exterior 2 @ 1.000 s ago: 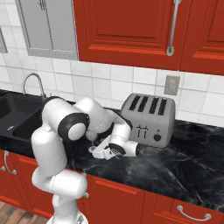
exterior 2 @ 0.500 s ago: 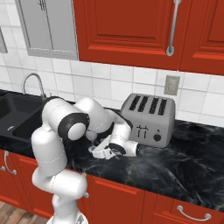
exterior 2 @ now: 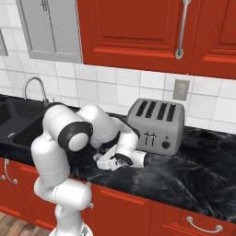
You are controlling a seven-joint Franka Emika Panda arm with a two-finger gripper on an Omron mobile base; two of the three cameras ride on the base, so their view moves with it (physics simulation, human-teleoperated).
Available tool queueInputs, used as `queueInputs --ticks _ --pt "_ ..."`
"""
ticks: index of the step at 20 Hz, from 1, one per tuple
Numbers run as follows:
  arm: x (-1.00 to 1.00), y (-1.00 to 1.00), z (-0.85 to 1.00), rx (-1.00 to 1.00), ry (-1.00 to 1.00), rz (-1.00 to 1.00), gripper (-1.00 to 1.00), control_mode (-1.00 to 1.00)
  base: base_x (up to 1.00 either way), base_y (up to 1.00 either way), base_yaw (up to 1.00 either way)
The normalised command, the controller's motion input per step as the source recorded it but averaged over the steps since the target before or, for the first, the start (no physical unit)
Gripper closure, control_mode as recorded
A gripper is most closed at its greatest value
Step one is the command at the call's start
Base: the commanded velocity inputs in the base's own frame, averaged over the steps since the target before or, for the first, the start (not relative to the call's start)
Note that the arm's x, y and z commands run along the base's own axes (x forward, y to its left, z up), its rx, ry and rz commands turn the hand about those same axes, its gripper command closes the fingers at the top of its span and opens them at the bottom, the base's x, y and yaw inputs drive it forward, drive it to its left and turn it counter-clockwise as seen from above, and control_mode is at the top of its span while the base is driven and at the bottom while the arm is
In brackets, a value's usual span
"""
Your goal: Retrieve the wine glasses from the counter and place one next to each plate.
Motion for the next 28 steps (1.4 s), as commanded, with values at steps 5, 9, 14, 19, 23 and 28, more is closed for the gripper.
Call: queueInputs --ticks 5,9,14,19,23,28 --pt "0.0 0.0 0.05 0.0 0.05 -0.03 -1.0 -1.0 0.0 0.0 0.0" --pt "0.0 0.0 0.0 0.0 0.05 -0.03 -1.0 -1.0 0.0 0.0 0.0" --pt "-0.01 0.04 0.0 0.0 0.01 -0.01 -1.0 -1.0 0.0 0.0 0.0" --pt "0.0 0.13 0.0 0.0 0.0 0.0 -1.0 -1.0 0.0 0.0 0.0" --pt "0.0 0.16 0.0 0.0 0.0 0.0 -1.0 -1.0 0.0 0.0 0.0" --pt "0.01 0.07 0.0 0.0 0.0 0.0 -1.0 -1.0 0.0 0.0 0.0"
